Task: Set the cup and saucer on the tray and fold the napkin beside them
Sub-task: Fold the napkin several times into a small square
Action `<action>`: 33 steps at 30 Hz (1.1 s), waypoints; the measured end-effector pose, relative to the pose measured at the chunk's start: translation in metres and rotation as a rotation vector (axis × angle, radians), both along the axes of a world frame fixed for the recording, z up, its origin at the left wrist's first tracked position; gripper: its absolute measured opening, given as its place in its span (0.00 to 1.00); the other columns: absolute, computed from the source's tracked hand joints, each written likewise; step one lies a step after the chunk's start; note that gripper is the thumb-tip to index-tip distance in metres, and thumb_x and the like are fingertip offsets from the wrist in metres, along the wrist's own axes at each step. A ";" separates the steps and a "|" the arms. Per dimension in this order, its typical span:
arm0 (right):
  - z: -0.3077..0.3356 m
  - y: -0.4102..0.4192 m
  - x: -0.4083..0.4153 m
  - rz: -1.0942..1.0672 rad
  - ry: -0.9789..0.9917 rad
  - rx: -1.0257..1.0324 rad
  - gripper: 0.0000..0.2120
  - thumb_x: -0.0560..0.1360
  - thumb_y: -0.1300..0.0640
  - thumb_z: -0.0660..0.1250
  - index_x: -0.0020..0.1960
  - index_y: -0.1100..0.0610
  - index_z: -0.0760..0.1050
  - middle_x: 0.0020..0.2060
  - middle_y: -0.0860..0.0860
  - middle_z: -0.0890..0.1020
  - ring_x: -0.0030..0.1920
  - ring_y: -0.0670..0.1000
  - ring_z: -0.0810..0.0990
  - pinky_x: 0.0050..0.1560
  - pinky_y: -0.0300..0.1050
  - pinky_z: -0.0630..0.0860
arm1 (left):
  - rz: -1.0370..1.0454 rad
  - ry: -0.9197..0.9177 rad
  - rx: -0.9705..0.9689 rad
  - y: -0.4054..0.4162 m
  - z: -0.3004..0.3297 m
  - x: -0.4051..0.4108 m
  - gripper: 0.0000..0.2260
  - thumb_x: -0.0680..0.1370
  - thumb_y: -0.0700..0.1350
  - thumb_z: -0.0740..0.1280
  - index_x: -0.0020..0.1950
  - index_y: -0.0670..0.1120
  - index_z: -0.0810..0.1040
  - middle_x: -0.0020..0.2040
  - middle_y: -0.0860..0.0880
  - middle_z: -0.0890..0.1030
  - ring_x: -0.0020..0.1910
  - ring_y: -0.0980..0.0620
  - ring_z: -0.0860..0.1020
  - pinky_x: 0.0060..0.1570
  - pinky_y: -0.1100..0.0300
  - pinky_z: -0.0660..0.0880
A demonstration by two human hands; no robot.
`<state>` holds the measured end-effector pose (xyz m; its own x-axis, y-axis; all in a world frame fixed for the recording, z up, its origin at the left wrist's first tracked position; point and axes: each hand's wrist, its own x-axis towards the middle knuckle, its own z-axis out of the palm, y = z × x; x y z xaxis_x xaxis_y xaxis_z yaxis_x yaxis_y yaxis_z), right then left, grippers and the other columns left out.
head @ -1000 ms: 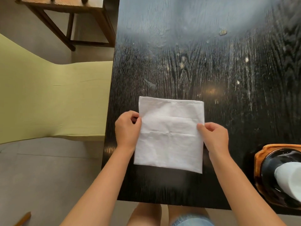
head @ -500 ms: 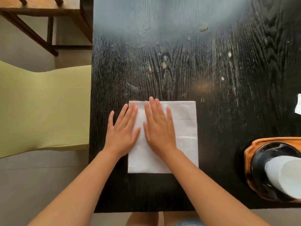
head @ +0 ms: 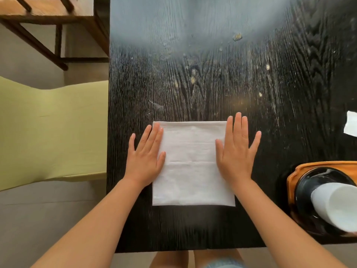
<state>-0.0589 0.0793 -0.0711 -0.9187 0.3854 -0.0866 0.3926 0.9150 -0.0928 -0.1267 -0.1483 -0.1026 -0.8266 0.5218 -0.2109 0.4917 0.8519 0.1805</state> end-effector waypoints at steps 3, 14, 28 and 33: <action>0.005 -0.061 0.010 0.153 0.042 -0.122 0.31 0.77 0.47 0.48 0.76 0.57 0.44 0.76 0.52 0.45 0.75 0.49 0.39 0.72 0.58 0.37 | -0.004 0.010 0.011 -0.001 -0.002 -0.001 0.28 0.77 0.54 0.49 0.76 0.46 0.50 0.76 0.49 0.51 0.75 0.52 0.50 0.70 0.45 0.46; -0.019 0.018 0.094 0.373 -0.199 0.008 0.27 0.79 0.47 0.41 0.75 0.58 0.48 0.75 0.53 0.52 0.75 0.49 0.44 0.73 0.58 0.44 | -0.012 0.004 -0.031 -0.002 -0.003 0.001 0.28 0.78 0.55 0.45 0.76 0.46 0.46 0.77 0.49 0.48 0.75 0.52 0.46 0.71 0.44 0.43; -0.017 0.017 0.092 0.353 -0.191 0.023 0.29 0.77 0.48 0.47 0.75 0.58 0.48 0.75 0.53 0.52 0.75 0.47 0.41 0.71 0.61 0.43 | -0.308 0.004 0.034 0.026 -0.004 0.098 0.29 0.76 0.58 0.53 0.76 0.53 0.53 0.77 0.50 0.44 0.75 0.48 0.52 0.69 0.39 0.51; -0.015 0.017 0.093 0.356 -0.226 0.035 0.28 0.79 0.46 0.40 0.76 0.57 0.47 0.76 0.51 0.48 0.75 0.49 0.43 0.71 0.62 0.42 | -0.277 -0.057 -0.059 -0.016 0.003 0.084 0.31 0.75 0.62 0.52 0.76 0.53 0.50 0.77 0.48 0.45 0.76 0.47 0.50 0.71 0.42 0.48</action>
